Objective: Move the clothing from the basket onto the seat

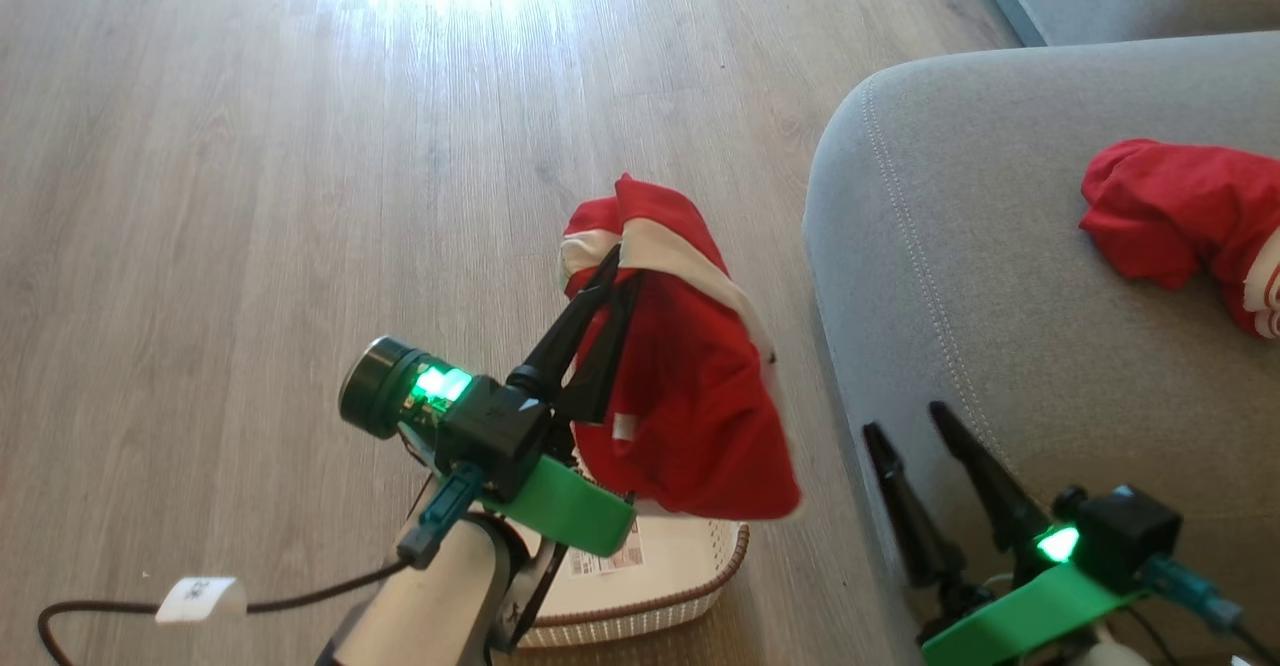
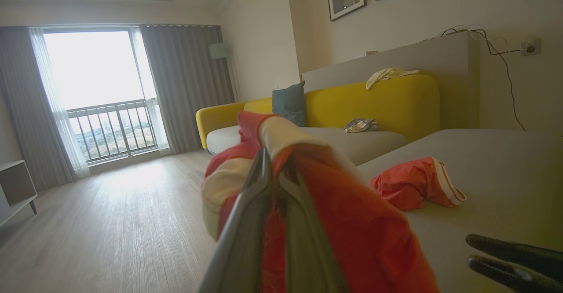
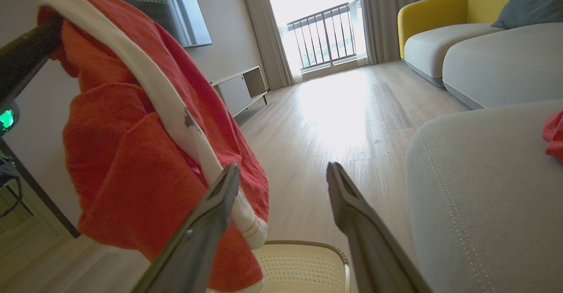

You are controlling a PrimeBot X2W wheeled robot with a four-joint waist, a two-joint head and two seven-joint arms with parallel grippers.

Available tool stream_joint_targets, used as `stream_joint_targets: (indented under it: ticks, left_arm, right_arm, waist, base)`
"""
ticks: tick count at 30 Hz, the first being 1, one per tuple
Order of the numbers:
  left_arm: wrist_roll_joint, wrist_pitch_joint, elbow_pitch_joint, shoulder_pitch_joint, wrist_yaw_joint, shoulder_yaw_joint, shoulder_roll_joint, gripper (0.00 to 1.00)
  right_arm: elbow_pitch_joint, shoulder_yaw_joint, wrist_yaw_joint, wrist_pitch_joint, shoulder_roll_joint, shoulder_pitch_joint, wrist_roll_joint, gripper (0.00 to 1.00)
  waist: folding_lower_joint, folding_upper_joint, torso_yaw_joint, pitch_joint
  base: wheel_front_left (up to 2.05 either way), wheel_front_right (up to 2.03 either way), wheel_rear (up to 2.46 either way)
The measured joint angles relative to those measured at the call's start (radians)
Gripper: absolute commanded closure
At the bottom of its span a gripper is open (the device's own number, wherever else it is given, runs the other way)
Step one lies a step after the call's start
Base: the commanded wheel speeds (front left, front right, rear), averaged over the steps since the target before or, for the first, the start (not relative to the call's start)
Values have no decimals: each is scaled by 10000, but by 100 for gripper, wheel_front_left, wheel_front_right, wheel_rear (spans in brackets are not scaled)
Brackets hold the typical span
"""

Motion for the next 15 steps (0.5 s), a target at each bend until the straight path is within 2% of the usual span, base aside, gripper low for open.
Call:
stream_joint_targets:
  ticks: [9,15]
  left_arm:
    - [75,0,330,1,-6,15,0,100]
    - [98,0,372,1,-98,-215,0,100]
  right_arm:
    - [-374,1871,0,0,-1214,-77,-516,0]
    - [-504,2186,0,0,-1298,-502,-736,0]
  waist:
    - [0,0,17,-13]
    - [0,0,69,-30]
  base:
    - [0,0,0]
    - [0,0,0]
